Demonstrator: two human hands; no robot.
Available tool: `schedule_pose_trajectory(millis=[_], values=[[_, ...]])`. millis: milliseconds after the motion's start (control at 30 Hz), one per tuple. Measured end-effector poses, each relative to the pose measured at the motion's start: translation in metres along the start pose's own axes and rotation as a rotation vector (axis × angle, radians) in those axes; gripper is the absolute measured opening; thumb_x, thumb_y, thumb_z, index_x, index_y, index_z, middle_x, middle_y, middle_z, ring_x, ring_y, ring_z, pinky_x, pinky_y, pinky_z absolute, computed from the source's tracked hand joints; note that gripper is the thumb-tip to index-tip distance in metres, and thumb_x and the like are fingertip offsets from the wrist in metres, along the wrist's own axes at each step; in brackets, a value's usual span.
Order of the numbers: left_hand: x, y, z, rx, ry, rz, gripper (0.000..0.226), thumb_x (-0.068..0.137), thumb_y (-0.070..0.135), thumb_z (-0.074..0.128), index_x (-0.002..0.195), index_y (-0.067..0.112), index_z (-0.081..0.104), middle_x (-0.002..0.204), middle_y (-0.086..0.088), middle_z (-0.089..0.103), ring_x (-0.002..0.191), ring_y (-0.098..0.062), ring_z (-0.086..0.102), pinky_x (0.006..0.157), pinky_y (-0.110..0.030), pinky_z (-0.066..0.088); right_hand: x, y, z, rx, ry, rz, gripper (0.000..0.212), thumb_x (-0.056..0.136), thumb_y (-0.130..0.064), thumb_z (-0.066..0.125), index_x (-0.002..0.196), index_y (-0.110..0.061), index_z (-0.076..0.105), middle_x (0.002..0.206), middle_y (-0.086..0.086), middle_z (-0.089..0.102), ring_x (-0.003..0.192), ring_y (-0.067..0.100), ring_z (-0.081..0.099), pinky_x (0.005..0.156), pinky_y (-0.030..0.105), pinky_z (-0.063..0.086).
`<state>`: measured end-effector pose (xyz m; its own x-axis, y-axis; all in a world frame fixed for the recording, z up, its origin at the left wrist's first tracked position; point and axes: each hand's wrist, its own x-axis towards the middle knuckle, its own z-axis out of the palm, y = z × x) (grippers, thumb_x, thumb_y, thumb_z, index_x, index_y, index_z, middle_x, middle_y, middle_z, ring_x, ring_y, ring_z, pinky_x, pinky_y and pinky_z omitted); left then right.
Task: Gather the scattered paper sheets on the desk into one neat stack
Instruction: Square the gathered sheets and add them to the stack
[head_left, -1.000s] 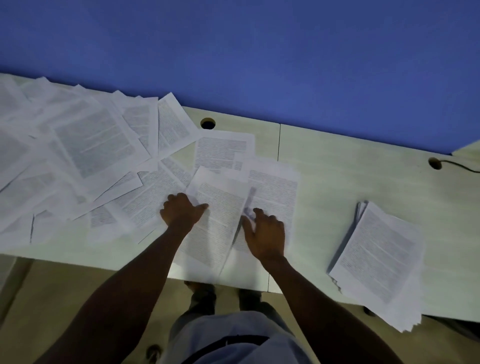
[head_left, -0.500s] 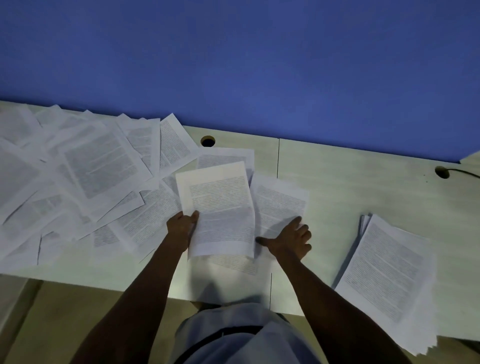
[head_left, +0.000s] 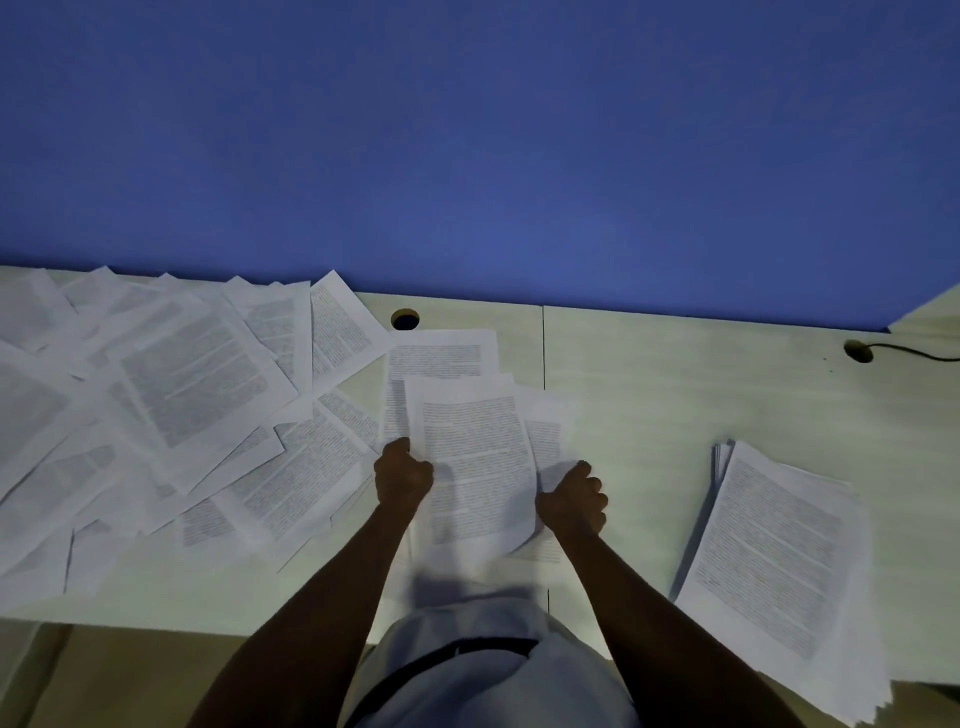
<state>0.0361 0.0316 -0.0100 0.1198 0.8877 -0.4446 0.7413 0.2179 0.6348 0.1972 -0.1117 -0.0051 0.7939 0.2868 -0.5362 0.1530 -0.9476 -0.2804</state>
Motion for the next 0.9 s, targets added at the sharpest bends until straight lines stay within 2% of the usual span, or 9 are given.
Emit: schedule_pose_trajectory(millis=[100,167,367,567,633,733,800,867,900], values=[[-0.011,0.013,0.008,0.263,0.001,-0.025,0.059,0.079,0.018,0.078,0.127,0.003,0.049,0.128,-0.022,0.051,0.119,-0.037,0.053,0.093,-0.044,0.051,-0.005,-0.003,0.000,0.097,0.080,0.029,0.046,0.102,-0.041,0.052,0.136,-0.009,0.048,0.139,0.020,0.049,0.129,0.038,0.047,0.103,0.050,0.045],[-0.018,0.023,0.012,0.410,0.042,-0.131,0.069,0.074,0.029,0.083,0.126,0.007,0.042,0.130,-0.020,0.043,0.120,-0.035,0.047,0.095,-0.043,0.049,-0.009,-0.009,0.001,0.101,0.071,0.033,0.055,0.102,-0.049,0.050,0.135,-0.006,0.048,0.139,0.022,0.046,0.129,0.039,0.045,0.102,0.051,0.046],[-0.020,0.026,0.024,0.277,-0.016,-0.203,0.077,0.076,0.042,0.079,0.130,0.005,0.037,0.127,-0.017,0.055,0.116,-0.033,0.059,0.099,-0.043,0.050,-0.038,-0.031,0.015,0.016,-0.057,0.121,0.103,0.073,-0.055,0.087,0.143,-0.004,0.031,0.144,0.018,0.037,0.134,0.035,0.044,0.101,0.044,0.050],[-0.013,0.016,0.016,0.394,-0.047,-0.110,0.061,0.076,0.052,0.075,0.117,0.013,0.055,0.125,-0.012,0.054,0.119,-0.030,0.053,0.100,-0.042,0.046,-0.025,-0.022,0.016,0.155,-0.066,0.138,0.100,0.070,-0.050,0.090,0.138,-0.005,0.032,0.142,0.019,0.047,0.132,0.037,0.049,0.105,0.048,0.046],[-0.004,0.012,0.016,0.258,-0.162,-0.079,0.066,0.070,0.052,0.081,0.117,0.011,0.057,0.121,-0.009,0.060,0.114,-0.030,0.060,0.098,-0.042,0.052,-0.024,-0.020,0.017,0.152,-0.056,0.127,0.096,0.070,-0.053,0.088,0.137,-0.006,0.038,0.142,0.019,0.046,0.134,0.037,0.045,0.107,0.049,0.044],[0.001,0.010,0.015,-0.088,-0.358,-0.032,0.078,0.061,0.033,0.088,0.126,0.008,0.054,0.121,-0.005,0.064,0.113,-0.028,0.062,0.097,-0.044,0.055,-0.023,-0.028,0.017,0.156,-0.046,0.108,0.087,0.074,-0.059,0.083,0.133,-0.006,0.048,0.139,0.018,0.043,0.133,0.036,0.042,0.105,0.049,0.044],[0.000,0.012,0.009,-0.187,-0.408,0.028,0.067,0.066,0.017,0.088,0.127,0.011,0.060,0.119,-0.003,0.067,0.109,-0.023,0.064,0.093,-0.037,0.056,-0.023,-0.035,0.016,0.216,0.022,0.102,0.086,0.077,-0.060,0.080,0.133,-0.005,0.046,0.139,0.020,0.045,0.131,0.038,0.045,0.104,0.051,0.044],[0.006,0.014,-0.001,-0.373,-0.426,0.028,0.053,0.072,-0.001,0.084,0.119,0.012,0.065,0.110,0.000,0.070,0.099,-0.018,0.067,0.077,-0.023,0.057,-0.021,-0.040,0.014,0.277,0.137,0.105,0.090,0.076,-0.063,0.079,0.135,-0.004,0.043,0.137,0.021,0.048,0.129,0.041,0.047,0.103,0.052,0.045],[0.011,0.017,-0.008,-0.484,-0.442,-0.005,0.051,0.072,-0.005,0.083,0.117,0.011,0.067,0.109,-0.002,0.071,0.099,-0.019,0.068,0.074,-0.023,0.058,-0.017,-0.042,0.013,0.311,0.167,0.103,0.094,0.074,-0.065,0.080,0.137,-0.005,0.043,0.138,0.021,0.049,0.129,0.041,0.048,0.103,0.053,0.045]])
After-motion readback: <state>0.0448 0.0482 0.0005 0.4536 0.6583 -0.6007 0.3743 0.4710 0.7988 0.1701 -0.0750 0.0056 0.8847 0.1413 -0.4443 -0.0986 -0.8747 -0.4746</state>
